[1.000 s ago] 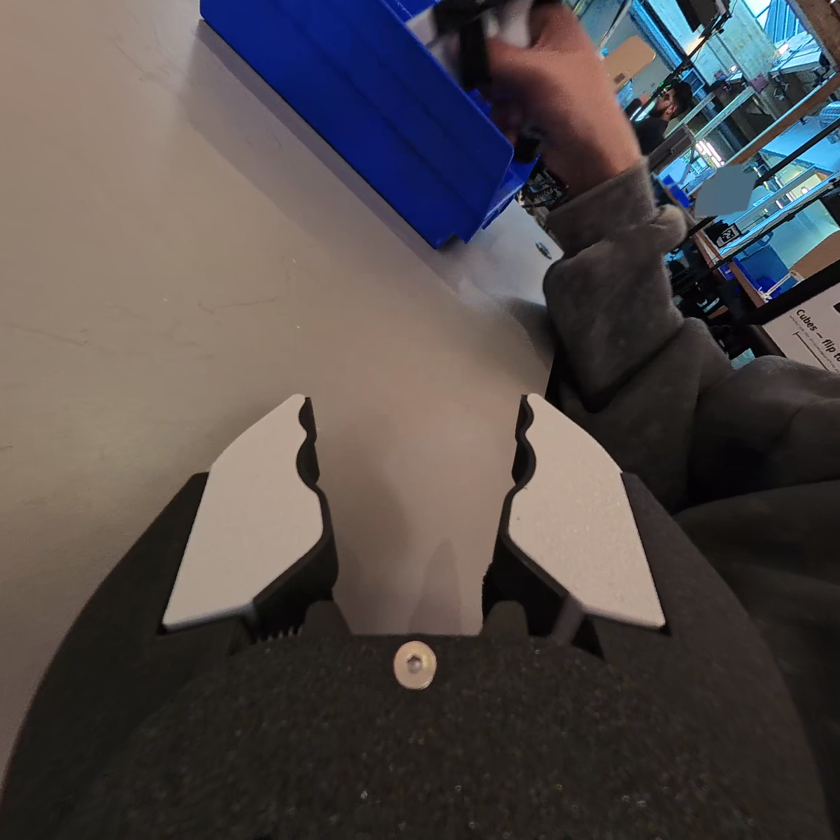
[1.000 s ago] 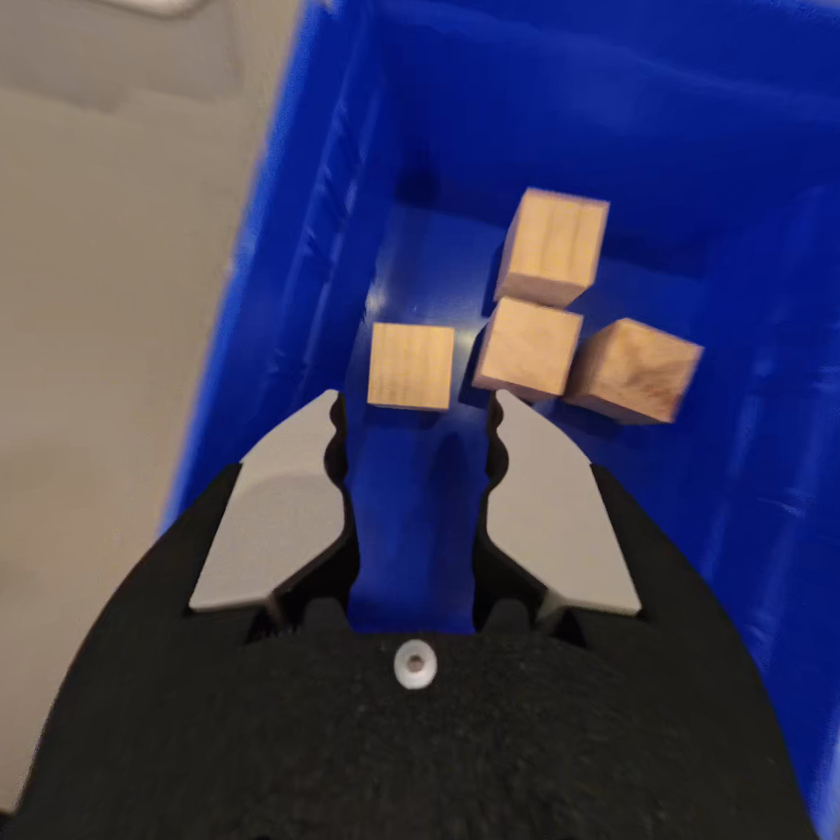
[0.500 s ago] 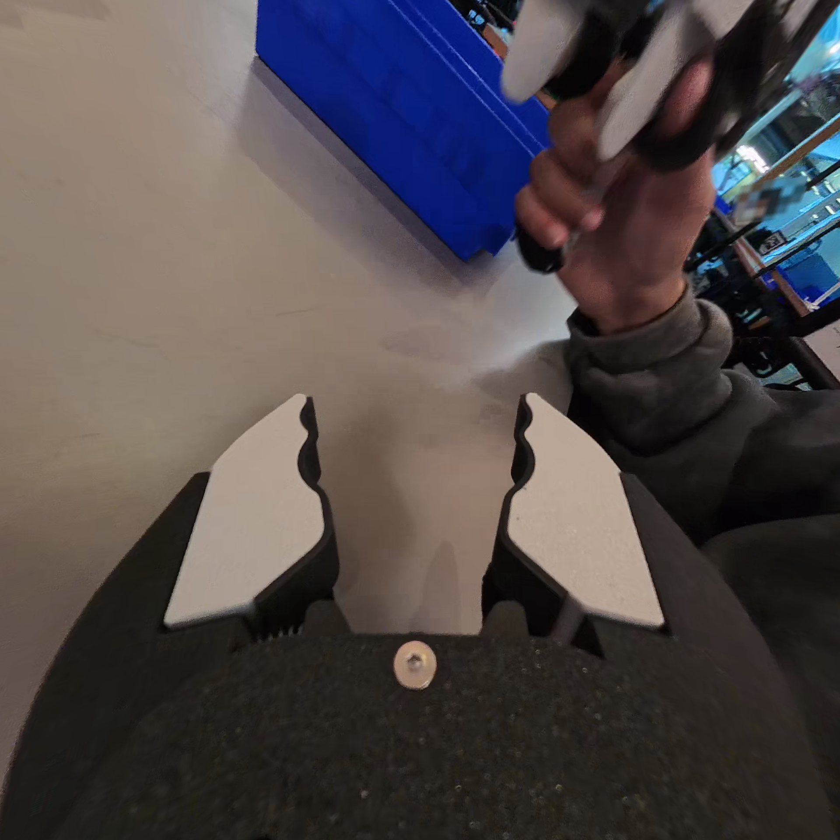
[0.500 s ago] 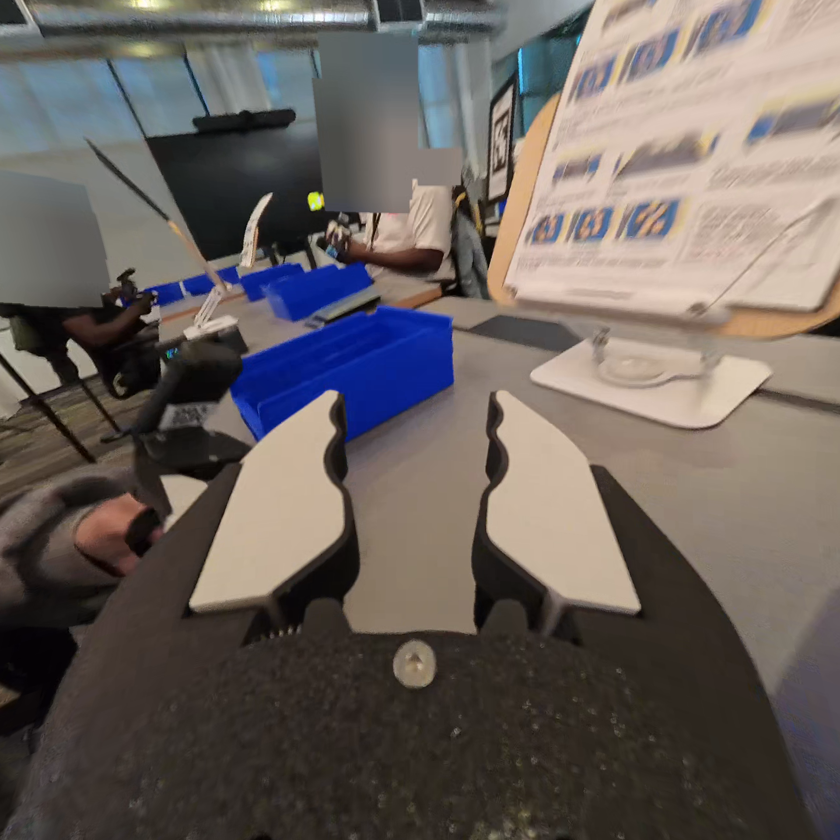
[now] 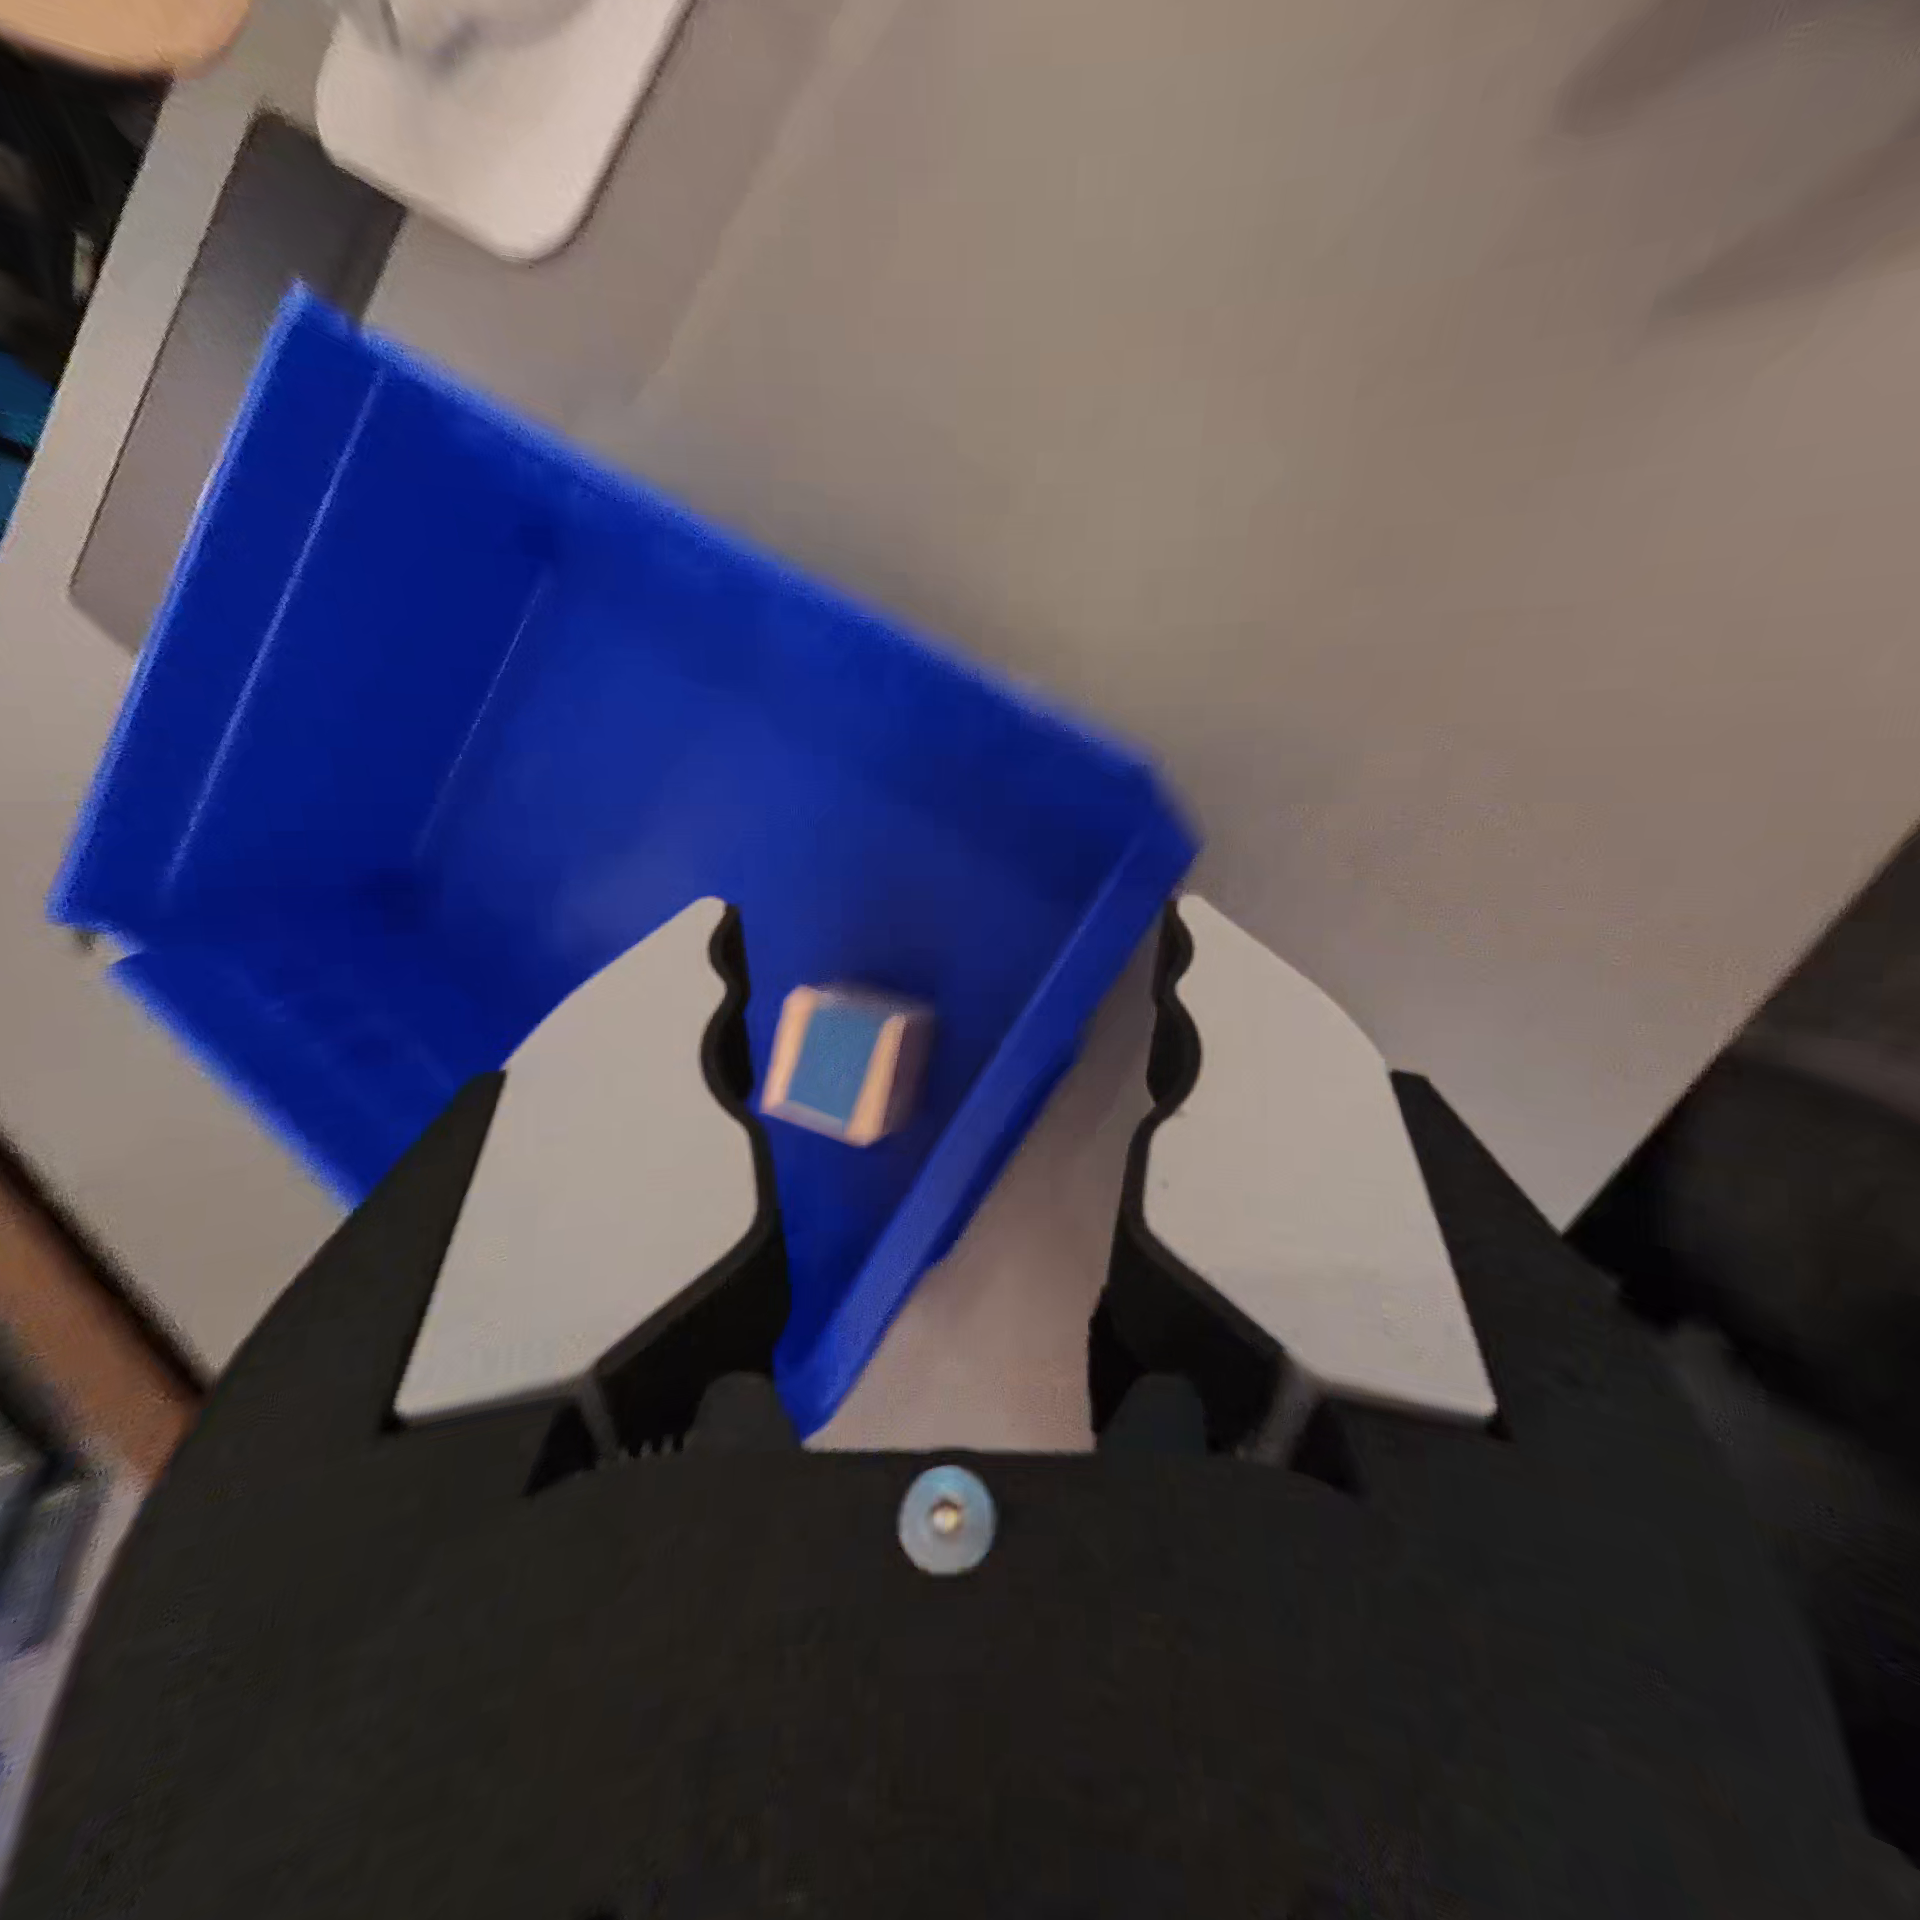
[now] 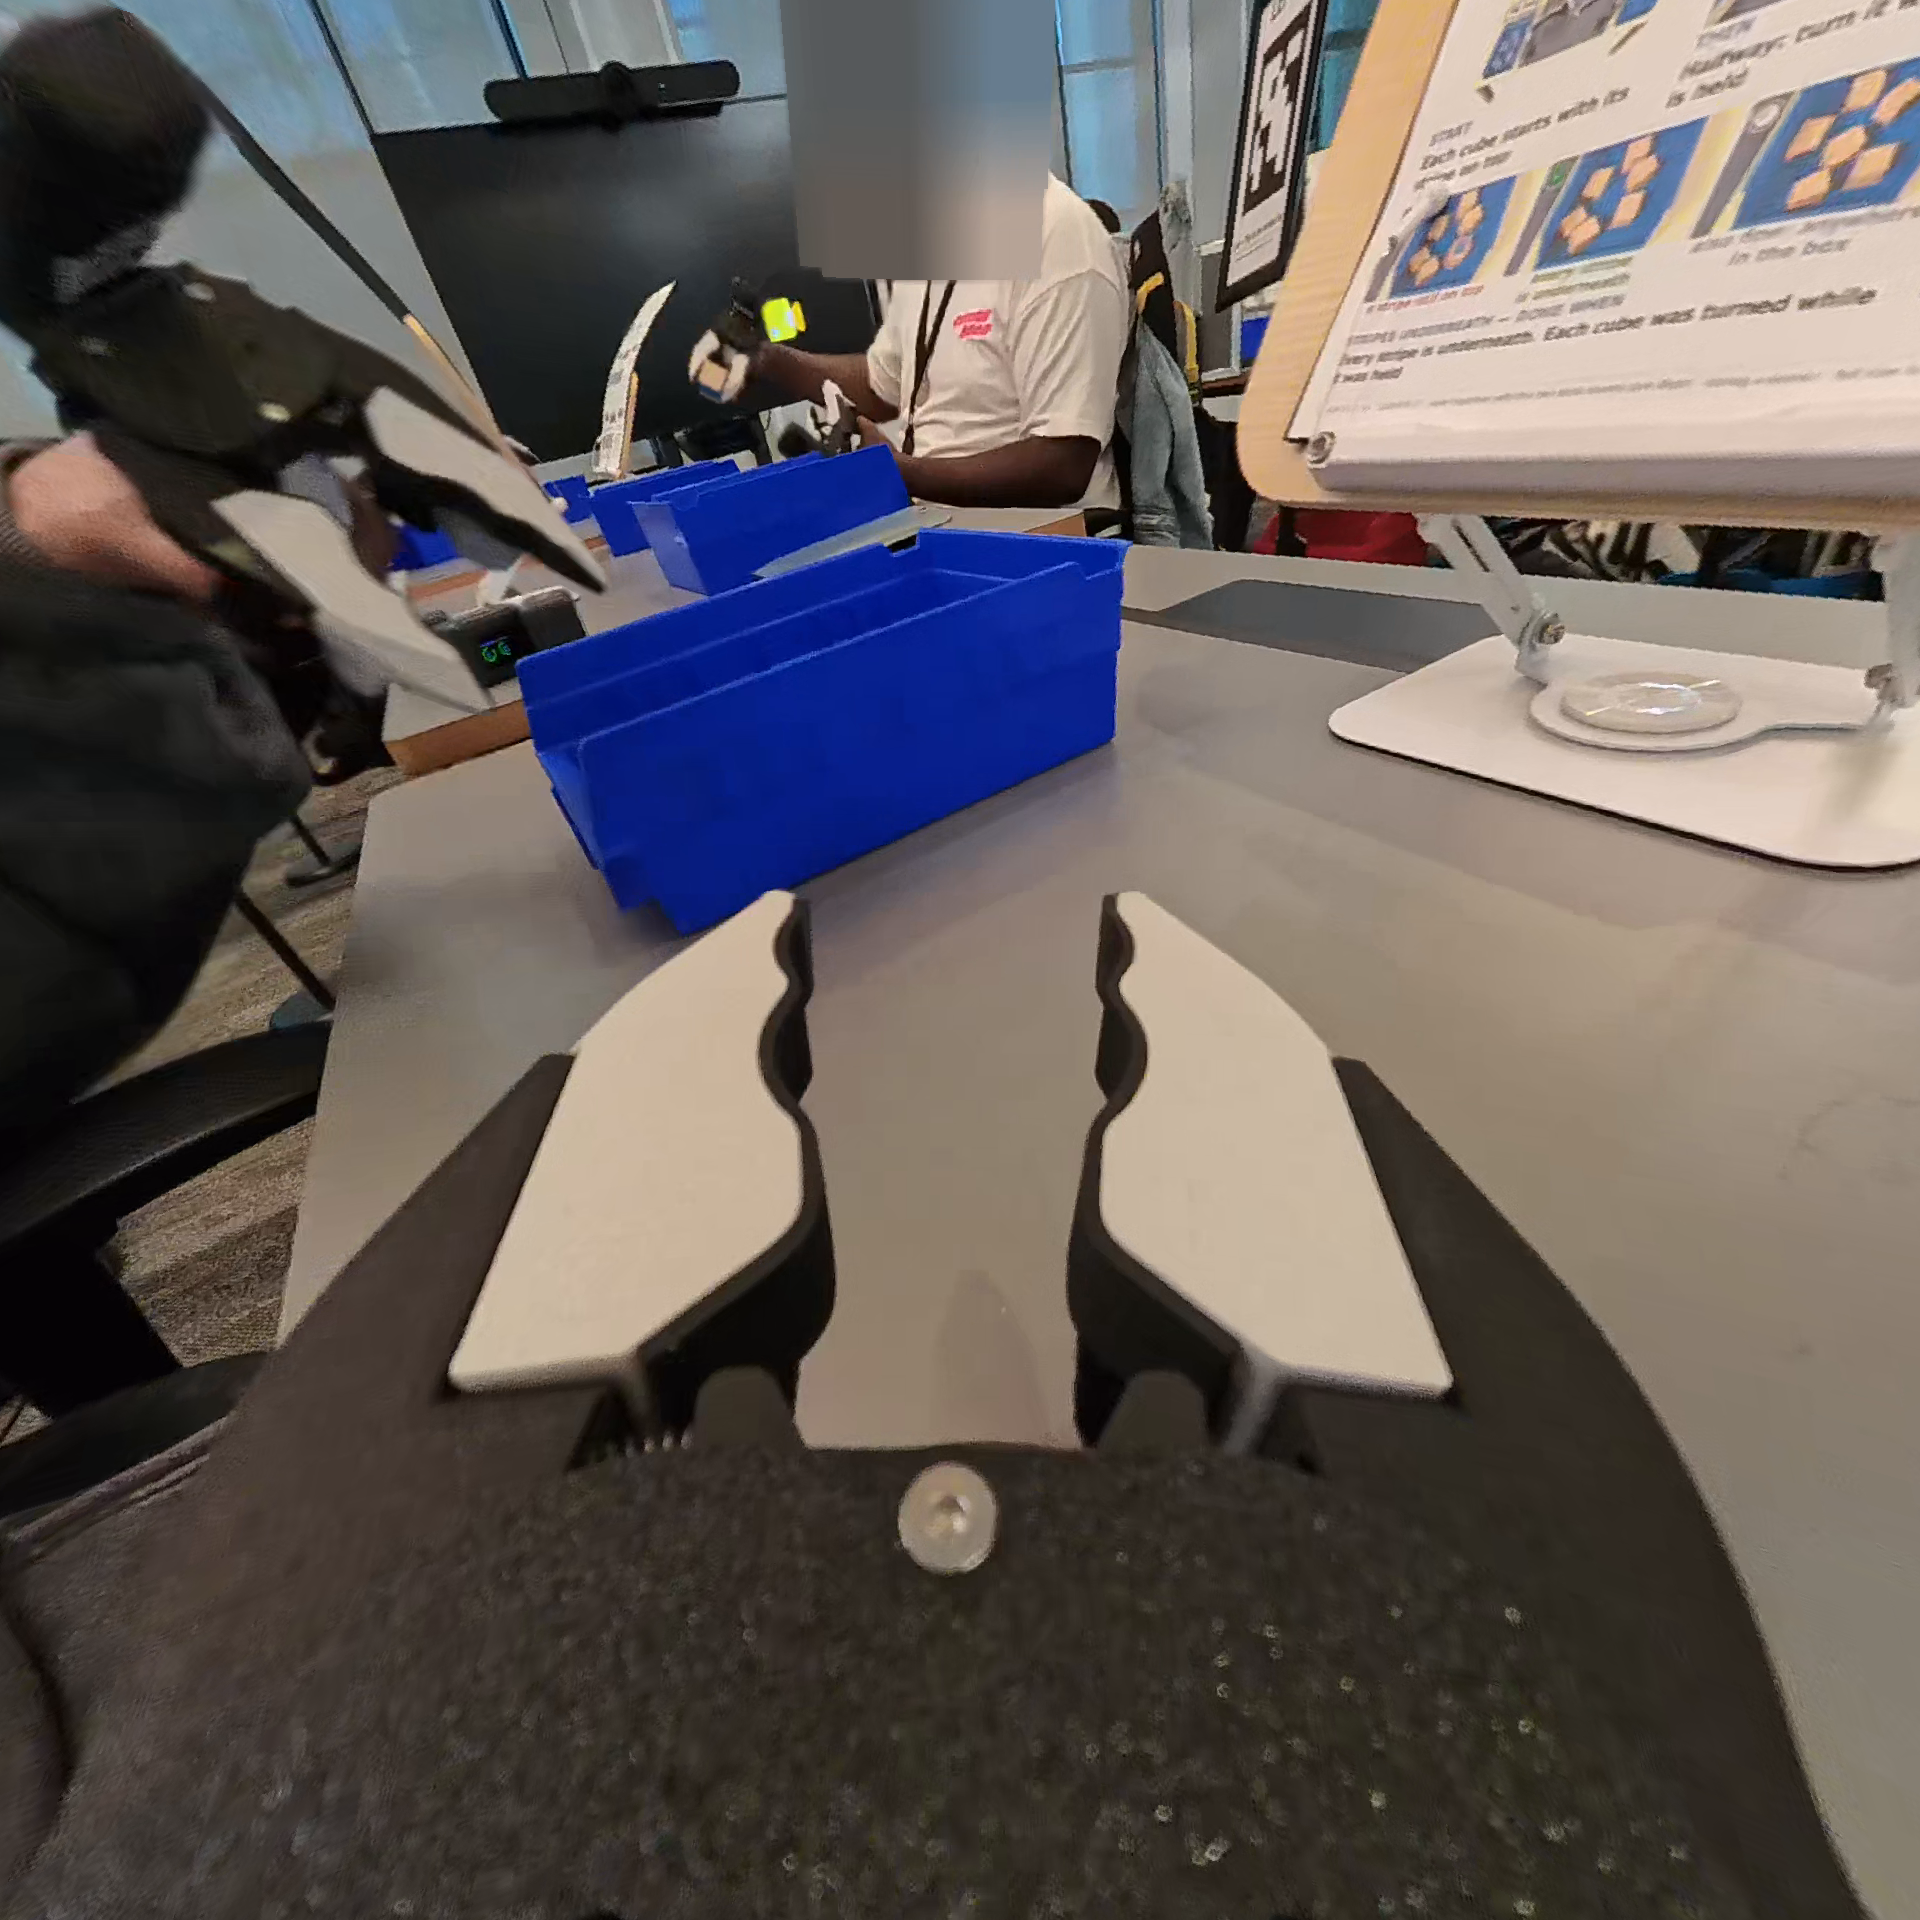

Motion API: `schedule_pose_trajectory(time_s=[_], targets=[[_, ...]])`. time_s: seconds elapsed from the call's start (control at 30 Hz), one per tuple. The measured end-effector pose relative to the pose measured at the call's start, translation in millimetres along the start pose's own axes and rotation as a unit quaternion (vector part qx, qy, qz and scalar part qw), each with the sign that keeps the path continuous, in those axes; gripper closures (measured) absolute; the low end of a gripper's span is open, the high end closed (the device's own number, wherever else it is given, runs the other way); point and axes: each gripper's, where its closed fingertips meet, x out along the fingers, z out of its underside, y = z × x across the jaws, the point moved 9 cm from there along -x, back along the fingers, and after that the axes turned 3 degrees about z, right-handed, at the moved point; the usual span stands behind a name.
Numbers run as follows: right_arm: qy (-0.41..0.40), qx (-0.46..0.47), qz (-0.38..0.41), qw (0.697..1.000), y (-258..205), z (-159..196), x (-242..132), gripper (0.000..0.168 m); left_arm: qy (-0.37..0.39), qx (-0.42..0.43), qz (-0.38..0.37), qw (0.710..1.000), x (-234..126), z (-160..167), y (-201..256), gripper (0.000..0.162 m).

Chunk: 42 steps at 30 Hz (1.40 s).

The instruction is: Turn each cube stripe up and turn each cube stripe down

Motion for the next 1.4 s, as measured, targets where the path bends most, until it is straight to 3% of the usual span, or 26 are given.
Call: schedule_pose_trajectory(time_s=[0.13,0.27,0.47,0.5,0.53,0.57,0.8,0.87,1.0,1.13,1.27,1.4], targets=[[-0.011,0.002,-0.005,1.000,0.0,2.5,3.1,0.116,-0.128,0.044,0.052,0.989,22.8,30.0,-39.4,0.091],[-0.012,0.011,-0.005,1.000,2.2,3.4,3.0,0.116,-0.190,0.068,0.103,0.974,52.1,42.4,-60.0,0.092],[-0.011,0.022,-0.008,1.000,4.2,4.4,1.6,0.116,-0.249,0.098,0.124,0.956,82.6,54.4,-61.9,0.092],[-0.011,0.024,-0.010,1.000,4.4,4.6,2.0,0.116,-0.260,0.100,0.128,0.952,87.5,57.4,-60.8,0.098],[-0.011,0.026,-0.012,1.000,4.4,4.7,2.5,0.116,-0.270,0.097,0.146,0.947,91.1,59.8,-58.2,0.117],[-0.013,0.026,-0.012,0.999,4.4,4.9,3.1,0.117,-0.273,0.096,0.144,0.946,92.8,59.7,-58.1,0.118],[-0.014,0.030,-0.011,0.999,6.4,4.9,3.1,0.118,-0.253,0.069,0.092,0.960,66.8,50.7,-73.4,0.118],[-0.011,0.032,-0.009,0.999,7.5,4.3,2.1,0.118,-0.219,0.056,0.062,0.972,49.3,41.3,-81.1,0.118],[-0.006,0.037,-0.003,0.999,11.0,2.5,0.6,0.119,-0.049,-0.029,0.039,0.998,16.2,2.2,-97.5,0.118],[-0.006,0.043,0.003,0.999,14.6,-0.3,-0.5,0.119,0.093,-0.137,0.086,0.983,13.8,-45.3,-87.5,0.119],[-0.009,0.066,0.008,0.998,19.5,-5.5,-5.5,0.116,0.191,-0.215,0.209,0.935,40.8,-93.3,-50.2,0.119],[-0.069,0.132,-0.036,0.988,21.6,-4.5,-3.3,0.110,0.270,-0.257,0.404,0.835,73.5,-130.4,-4.9,0.119]])
